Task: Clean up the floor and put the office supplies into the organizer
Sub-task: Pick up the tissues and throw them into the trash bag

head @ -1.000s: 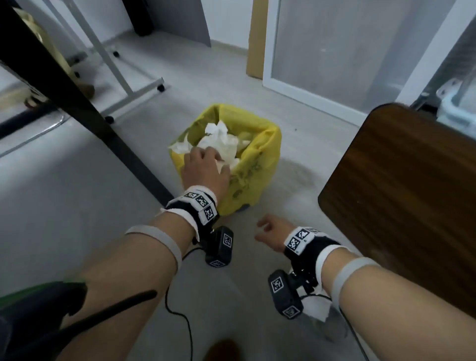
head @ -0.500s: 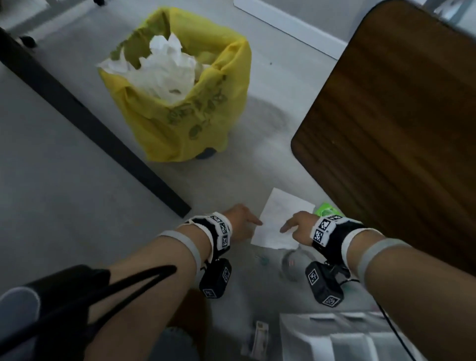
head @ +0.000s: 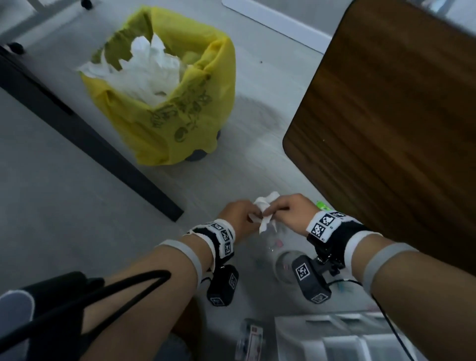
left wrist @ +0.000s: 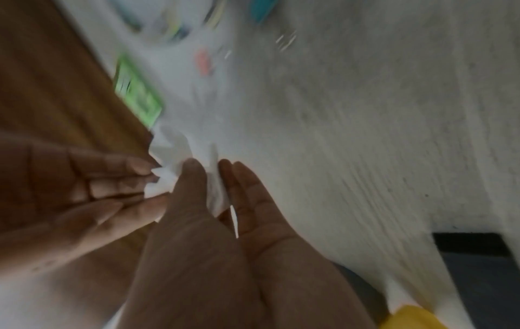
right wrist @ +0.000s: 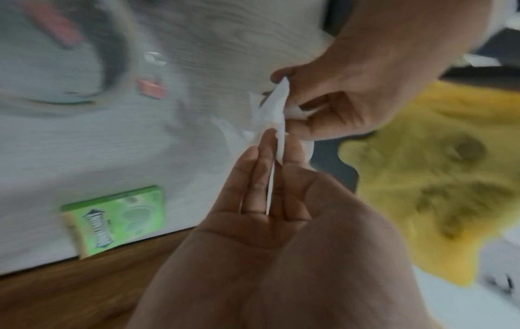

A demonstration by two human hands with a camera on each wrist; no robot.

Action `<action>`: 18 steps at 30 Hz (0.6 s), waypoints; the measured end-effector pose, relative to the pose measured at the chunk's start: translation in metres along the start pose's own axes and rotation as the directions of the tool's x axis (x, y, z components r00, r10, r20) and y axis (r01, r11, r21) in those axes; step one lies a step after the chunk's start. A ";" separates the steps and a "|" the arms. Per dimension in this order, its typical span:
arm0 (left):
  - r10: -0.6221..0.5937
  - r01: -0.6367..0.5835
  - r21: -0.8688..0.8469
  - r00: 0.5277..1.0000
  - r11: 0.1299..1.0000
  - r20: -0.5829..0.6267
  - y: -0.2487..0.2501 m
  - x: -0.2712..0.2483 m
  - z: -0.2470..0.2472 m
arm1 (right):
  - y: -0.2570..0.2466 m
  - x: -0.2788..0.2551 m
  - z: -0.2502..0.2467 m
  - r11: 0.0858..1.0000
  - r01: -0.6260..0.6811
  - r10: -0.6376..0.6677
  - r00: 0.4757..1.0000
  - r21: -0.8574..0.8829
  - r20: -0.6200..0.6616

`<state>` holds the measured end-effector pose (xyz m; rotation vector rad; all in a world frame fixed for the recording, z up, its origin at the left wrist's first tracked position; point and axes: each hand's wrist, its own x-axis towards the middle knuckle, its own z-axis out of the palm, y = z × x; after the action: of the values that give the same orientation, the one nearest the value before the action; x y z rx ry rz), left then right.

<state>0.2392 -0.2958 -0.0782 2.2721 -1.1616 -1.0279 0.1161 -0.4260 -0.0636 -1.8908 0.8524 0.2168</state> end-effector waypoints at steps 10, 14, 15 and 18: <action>-0.123 -0.178 -0.255 0.537 0.950 -0.835 0.095 -0.030 -0.251 | -0.103 -0.013 -0.077 0.871 0.031 0.159 0.926 0.491 -0.342; -0.396 0.203 -0.387 0.753 0.899 -0.526 0.092 -0.027 -0.303 | -0.124 -0.024 -0.084 0.876 0.068 0.078 0.957 0.478 -0.279; -0.425 0.336 -0.276 0.818 0.900 -0.388 0.092 -0.028 -0.303 | -0.124 -0.027 -0.085 0.875 0.083 0.062 0.958 0.476 -0.281; -0.428 0.440 -0.039 0.845 0.897 -0.320 0.094 -0.028 -0.291 | -0.110 -0.036 -0.086 0.887 0.129 0.028 0.944 0.444 -0.330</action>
<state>0.3980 -0.3250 0.1828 2.6756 -0.5432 -0.7348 0.1419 -0.4555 0.0751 -1.5105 0.9741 -0.3244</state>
